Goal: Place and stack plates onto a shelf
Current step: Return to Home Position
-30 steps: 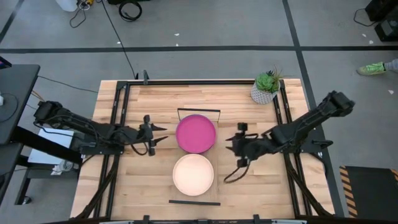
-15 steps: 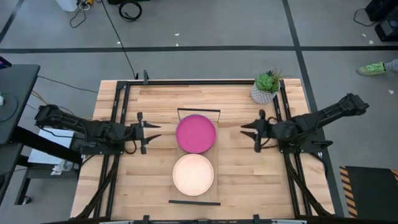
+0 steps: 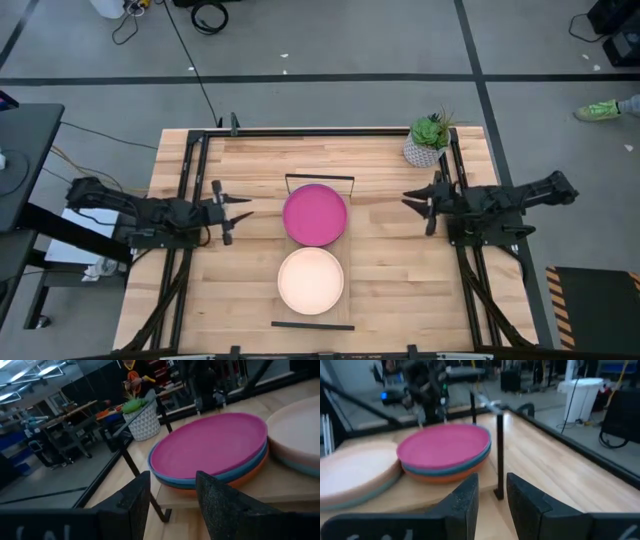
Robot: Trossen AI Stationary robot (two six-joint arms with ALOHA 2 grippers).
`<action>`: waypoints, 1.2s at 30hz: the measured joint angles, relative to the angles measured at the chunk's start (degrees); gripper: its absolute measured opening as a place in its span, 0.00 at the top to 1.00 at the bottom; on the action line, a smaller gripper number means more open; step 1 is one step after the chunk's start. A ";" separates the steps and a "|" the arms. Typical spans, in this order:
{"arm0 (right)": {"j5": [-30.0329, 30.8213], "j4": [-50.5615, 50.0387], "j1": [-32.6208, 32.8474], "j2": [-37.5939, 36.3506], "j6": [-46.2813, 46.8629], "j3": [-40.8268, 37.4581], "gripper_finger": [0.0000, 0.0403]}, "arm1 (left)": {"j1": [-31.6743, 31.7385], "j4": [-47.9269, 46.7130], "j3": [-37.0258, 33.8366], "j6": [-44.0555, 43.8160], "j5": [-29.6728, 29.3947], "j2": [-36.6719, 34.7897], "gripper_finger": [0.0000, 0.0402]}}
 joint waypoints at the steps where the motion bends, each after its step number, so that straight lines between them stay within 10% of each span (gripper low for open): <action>1: 0.26 -0.05 -0.13 -1.88 0.02 -0.36 0.74 | 0.00 -1.20 -0.01 0.12 0.00 -1.00 0.59; 36: -4.52 8.36 -0.29 -7.47 11.19 -7.39 0.73 | -3.67 -4.98 -0.10 -25.71 7.55 -12.16 0.86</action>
